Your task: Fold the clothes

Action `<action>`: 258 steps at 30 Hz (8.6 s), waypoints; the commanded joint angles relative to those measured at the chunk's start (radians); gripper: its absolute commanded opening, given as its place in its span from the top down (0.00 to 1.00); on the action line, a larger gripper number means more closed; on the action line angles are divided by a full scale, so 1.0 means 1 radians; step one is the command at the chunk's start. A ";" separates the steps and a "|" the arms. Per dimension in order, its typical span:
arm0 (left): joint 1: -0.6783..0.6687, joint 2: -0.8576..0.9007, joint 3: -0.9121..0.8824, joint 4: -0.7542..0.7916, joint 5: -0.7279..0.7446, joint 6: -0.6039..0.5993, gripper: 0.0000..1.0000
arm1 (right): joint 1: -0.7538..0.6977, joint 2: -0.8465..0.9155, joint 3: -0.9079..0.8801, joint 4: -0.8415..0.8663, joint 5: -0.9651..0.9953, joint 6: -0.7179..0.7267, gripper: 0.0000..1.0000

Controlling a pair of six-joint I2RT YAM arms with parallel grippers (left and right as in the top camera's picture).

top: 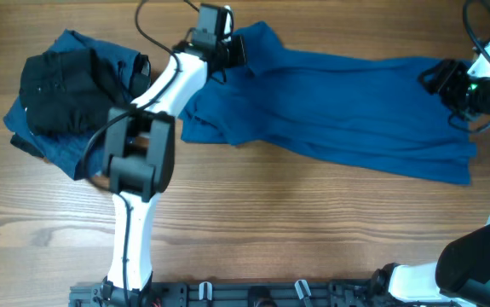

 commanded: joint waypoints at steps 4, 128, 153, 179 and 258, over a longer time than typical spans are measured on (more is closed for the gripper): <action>0.010 -0.243 0.017 -0.087 -0.016 0.038 0.96 | -0.010 0.093 0.021 0.172 0.201 0.082 0.39; -0.060 -0.326 0.015 -0.807 -0.226 0.095 0.96 | -0.174 0.449 0.206 -0.121 0.542 0.185 0.96; 0.061 -0.317 0.015 -0.798 -0.039 0.129 0.16 | -0.209 0.449 0.205 -0.163 0.297 0.068 0.15; 0.067 -0.846 0.024 -0.900 0.009 0.222 0.00 | -0.354 0.565 0.081 -0.107 0.040 -0.531 0.11; 0.066 -0.838 0.024 -0.874 0.013 0.218 0.00 | 0.379 0.241 -0.075 -0.025 0.356 0.046 0.96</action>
